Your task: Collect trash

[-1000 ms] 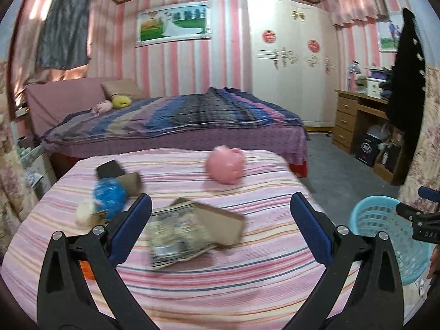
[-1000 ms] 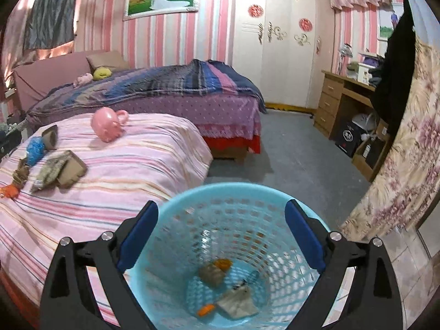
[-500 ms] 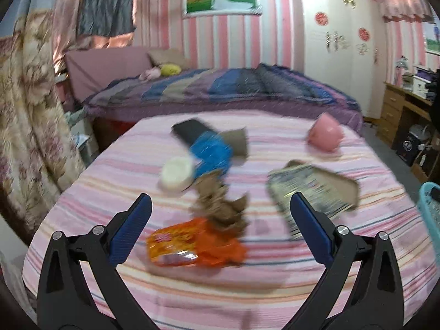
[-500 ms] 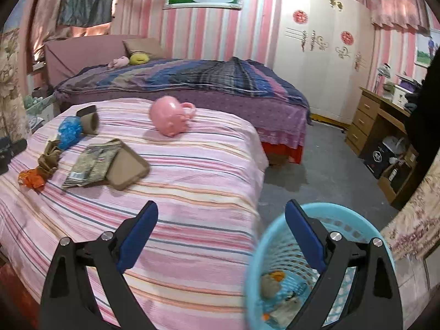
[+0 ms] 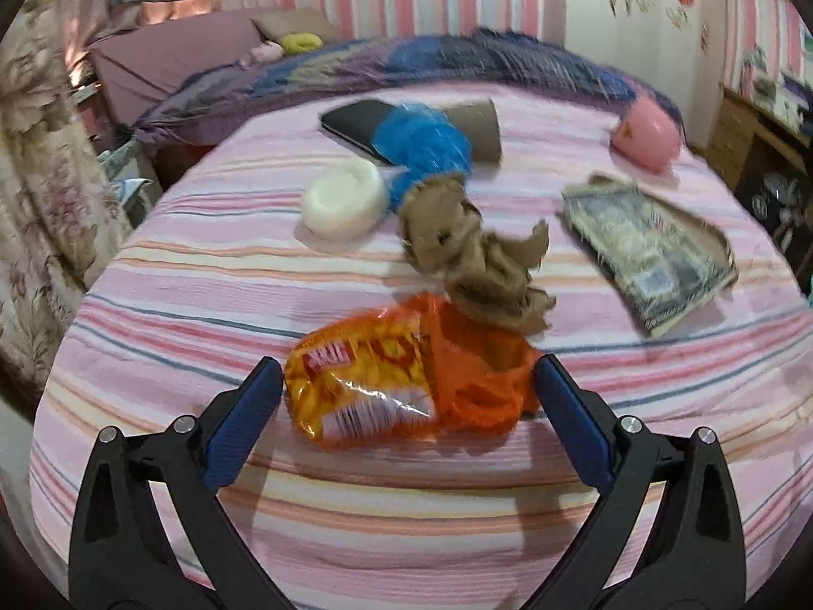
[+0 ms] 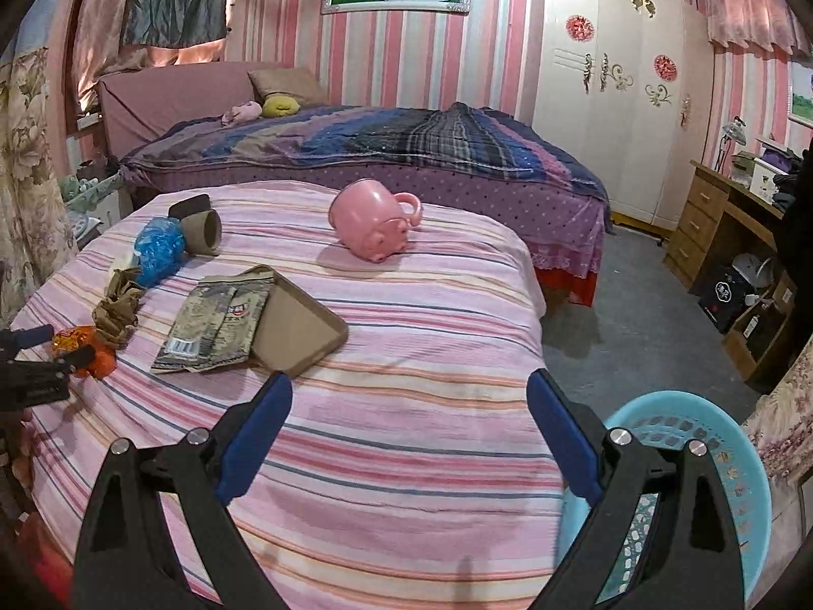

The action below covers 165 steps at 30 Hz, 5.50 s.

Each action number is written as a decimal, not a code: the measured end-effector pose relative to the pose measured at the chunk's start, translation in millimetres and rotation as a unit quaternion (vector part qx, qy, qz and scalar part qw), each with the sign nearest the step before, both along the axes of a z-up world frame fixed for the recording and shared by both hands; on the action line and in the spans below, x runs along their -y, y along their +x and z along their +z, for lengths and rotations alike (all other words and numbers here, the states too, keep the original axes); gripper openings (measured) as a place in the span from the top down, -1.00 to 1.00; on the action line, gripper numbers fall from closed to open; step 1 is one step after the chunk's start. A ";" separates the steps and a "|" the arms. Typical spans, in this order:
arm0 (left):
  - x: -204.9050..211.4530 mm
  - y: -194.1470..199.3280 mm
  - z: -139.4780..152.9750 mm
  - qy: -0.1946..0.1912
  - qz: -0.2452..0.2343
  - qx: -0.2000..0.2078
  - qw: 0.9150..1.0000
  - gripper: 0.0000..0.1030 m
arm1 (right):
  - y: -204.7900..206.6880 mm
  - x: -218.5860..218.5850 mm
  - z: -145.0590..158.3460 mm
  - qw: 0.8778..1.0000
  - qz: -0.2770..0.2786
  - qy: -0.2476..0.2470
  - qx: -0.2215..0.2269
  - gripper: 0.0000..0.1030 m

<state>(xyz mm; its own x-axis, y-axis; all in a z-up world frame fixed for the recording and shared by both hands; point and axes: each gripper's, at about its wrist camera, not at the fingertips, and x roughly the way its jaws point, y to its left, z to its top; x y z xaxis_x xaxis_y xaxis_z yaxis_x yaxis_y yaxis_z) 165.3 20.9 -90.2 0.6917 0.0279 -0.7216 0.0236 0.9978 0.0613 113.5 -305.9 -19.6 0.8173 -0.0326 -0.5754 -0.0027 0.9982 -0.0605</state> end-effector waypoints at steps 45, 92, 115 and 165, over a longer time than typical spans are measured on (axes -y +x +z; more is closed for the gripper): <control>-93.9 -10.3 56.8 0.004 0.065 0.108 0.992 0.64 | 90.2 -111.5 -53.0 0.993 0.055 0.042 -0.100 -0.76; 3.9 -42.2 101.6 0.016 0.012 0.149 0.989 0.64 | 42.4 -45.1 8.6 0.992 0.090 0.084 -0.001 0.89; 76.1 -52.7 122.9 0.007 -0.032 0.166 0.986 0.64 | 10.0 19.1 24.2 0.995 0.053 0.082 0.024 0.89; 405.5 -72.9 44.8 -0.027 -0.304 0.091 0.948 0.27 | -129.8 284.2 -2.6 0.979 -0.186 0.082 -0.008 0.89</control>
<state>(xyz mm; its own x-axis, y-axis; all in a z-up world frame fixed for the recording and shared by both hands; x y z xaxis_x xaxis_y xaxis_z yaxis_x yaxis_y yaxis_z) 92.4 -384.6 -45.4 0.6817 -0.4494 -0.5773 0.5895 0.8048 0.0695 -16.3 -590.2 -22.2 0.7571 -0.2317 -0.6108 0.3628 0.9267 0.0980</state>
